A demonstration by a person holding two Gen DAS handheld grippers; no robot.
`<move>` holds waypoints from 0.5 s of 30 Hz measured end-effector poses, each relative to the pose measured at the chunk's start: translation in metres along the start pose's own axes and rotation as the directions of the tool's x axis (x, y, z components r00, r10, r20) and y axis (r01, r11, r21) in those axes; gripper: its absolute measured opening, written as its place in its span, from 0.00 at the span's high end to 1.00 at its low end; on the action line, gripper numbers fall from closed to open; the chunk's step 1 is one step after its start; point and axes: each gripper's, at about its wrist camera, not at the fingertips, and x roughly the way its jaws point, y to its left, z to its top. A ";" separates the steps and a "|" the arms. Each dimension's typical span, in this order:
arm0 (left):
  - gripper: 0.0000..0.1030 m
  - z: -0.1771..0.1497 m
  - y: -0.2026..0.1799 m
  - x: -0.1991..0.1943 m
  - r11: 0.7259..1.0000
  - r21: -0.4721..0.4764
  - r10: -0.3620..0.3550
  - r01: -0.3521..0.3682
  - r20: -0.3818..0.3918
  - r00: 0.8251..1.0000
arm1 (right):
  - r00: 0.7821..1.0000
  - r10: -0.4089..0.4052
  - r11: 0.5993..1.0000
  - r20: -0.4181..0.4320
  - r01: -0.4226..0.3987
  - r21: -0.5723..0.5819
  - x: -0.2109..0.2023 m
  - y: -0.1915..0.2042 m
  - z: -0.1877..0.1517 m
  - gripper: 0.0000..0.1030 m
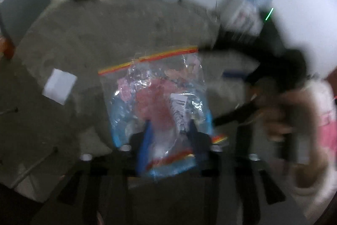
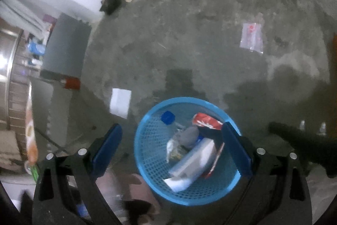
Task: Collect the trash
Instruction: 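Carry zip-lock bag and blue box over the blue basket and open both grippers, then grasp clear plastic cup with left gripper and carry it over the basket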
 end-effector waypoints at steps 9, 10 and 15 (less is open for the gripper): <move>0.27 -0.014 0.015 0.037 0.999 -0.016 0.040 -0.042 -0.112 0.993 | 0.998 0.021 1.000 -0.054 -0.021 -0.004 0.006 0.003 0.001 0.12; 0.27 -0.015 0.017 0.031 0.999 -0.027 0.041 -0.044 -0.096 0.995 | 0.997 0.024 1.000 -0.076 -0.025 -0.012 0.010 0.006 -0.001 0.12; 0.27 -0.029 0.028 -0.061 0.993 -0.115 0.034 -0.019 0.129 0.991 | 0.996 0.024 0.997 -0.083 -0.030 -0.068 0.010 0.020 -0.008 0.12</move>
